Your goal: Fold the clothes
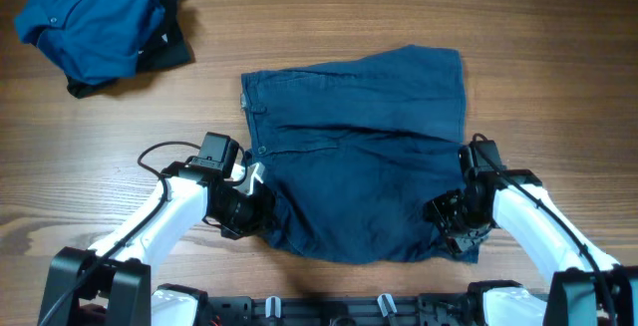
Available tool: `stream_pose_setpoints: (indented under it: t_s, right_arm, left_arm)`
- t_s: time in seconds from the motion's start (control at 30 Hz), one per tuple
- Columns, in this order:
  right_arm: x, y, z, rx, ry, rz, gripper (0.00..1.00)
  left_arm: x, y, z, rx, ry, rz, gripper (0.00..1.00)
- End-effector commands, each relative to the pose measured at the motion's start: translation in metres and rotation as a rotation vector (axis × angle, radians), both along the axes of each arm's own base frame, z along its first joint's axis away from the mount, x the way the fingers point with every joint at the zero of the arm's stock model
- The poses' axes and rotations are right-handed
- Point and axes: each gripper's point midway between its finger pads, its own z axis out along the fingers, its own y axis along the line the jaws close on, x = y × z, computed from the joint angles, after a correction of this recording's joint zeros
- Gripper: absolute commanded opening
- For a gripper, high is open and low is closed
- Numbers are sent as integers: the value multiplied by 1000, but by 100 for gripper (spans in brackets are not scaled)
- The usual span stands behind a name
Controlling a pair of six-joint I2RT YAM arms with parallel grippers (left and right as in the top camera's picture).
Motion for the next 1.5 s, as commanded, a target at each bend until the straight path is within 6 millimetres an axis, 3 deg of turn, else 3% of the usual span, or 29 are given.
stream_pose_setpoints:
  t_s: [0.0, 0.2, 0.37, 0.4, 0.53, 0.63, 0.77, 0.9, 0.97, 1.03, 1.07, 1.27, 1.47]
  right_arm:
    - [-23, -13, -25, -74, 85, 24, 55]
    - [-3, -14, -26, -82, 8, 49, 56]
    - [39, -15, -10, -87, -129, 182, 56]
    - [45, -14, -6, -83, -151, 208, 53]
    - [63, -9, 5, -63, -204, 248, 16]
    - [68, -8, 8, -57, -220, 256, 13]
    - [76, -9, 14, -64, -251, 304, 21]
    - [82, -29, 30, -183, -218, 323, 39]
    - [85, -42, 47, -254, -186, 333, 59]
    - [84, -50, 63, -302, -152, 339, 91]
    - [83, -53, 69, -313, -141, 339, 99]
    - [56, -60, 72, -259, -29, 287, 100]
    - [25, -63, 52, -220, 65, 259, 100]
  left_arm:
    - [1, -6, 4, -30, -13, -27, 4]
    - [2, -6, 4, -31, -17, -26, 4]
    - [7, -7, 4, -35, -37, -22, 4]
    - [8, -7, 4, -36, -39, -22, 4]
    - [11, -8, 4, -37, -41, -4, 4]
    - [12, -8, 4, -38, -46, -4, 4]
    - [14, -8, 4, -39, -54, -2, 4]
    - [19, -2, -2, 18, -50, 45, 4]
    - [23, 5, -6, 65, -60, 67, 4]
    - [25, 4, -6, 66, -64, 72, 4]
    - [26, 4, -6, 65, -65, 75, 4]
    - [26, 4, -6, 65, -62, 84, 4]
    - [26, 4, -6, 65, -62, 84, 4]
